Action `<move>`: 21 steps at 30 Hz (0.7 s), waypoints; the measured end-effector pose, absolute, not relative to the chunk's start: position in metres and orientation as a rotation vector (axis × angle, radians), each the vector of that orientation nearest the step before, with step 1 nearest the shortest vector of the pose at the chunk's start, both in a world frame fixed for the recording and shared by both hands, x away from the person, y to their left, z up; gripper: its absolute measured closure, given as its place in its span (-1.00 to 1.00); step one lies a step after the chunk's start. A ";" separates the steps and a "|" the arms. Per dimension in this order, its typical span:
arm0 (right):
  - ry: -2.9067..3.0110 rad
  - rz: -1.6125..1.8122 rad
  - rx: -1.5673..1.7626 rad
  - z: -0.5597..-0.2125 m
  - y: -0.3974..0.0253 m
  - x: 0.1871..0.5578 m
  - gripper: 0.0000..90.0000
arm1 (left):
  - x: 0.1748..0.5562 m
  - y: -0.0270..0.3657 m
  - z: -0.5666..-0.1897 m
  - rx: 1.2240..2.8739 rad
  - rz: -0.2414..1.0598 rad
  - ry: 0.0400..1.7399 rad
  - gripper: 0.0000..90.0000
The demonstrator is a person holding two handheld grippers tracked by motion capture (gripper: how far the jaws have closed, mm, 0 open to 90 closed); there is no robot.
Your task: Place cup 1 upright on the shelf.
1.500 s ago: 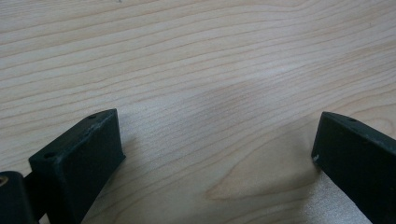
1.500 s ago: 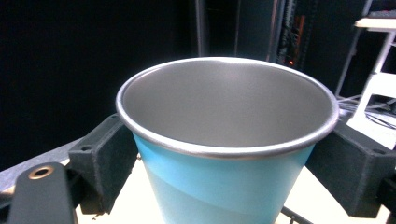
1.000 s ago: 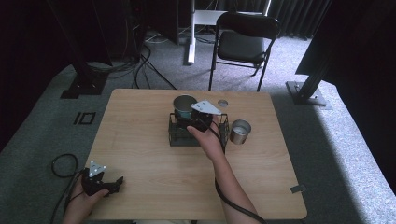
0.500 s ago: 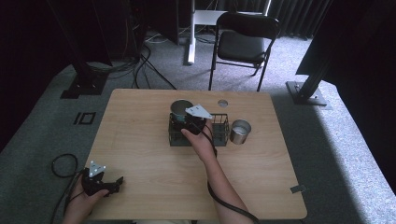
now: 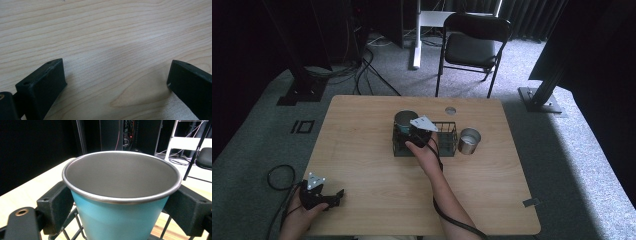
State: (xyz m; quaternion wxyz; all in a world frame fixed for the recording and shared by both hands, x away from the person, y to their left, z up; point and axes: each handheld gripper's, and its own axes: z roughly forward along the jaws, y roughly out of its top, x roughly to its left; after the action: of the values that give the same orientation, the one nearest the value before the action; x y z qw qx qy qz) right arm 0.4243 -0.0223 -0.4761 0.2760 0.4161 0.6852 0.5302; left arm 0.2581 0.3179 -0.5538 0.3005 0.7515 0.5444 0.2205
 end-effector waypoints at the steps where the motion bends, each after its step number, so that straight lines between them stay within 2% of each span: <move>1: 1.846 1.423 1.113 -0.476 -0.022 0.424 -0.72 | 0.258 0.318 -0.554 1.995 0.585 1.445 -0.95; 21: 1.894 1.458 1.080 -0.475 -0.031 0.419 -0.76 | 0.258 0.318 -0.554 1.995 0.586 1.445 -0.95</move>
State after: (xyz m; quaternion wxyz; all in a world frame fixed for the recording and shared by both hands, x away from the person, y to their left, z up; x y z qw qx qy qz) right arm 0.4187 -0.0309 -0.4751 0.2563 0.3981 0.6979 0.5373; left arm 0.2581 0.3179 -0.5538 0.3004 0.7515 0.5443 0.2206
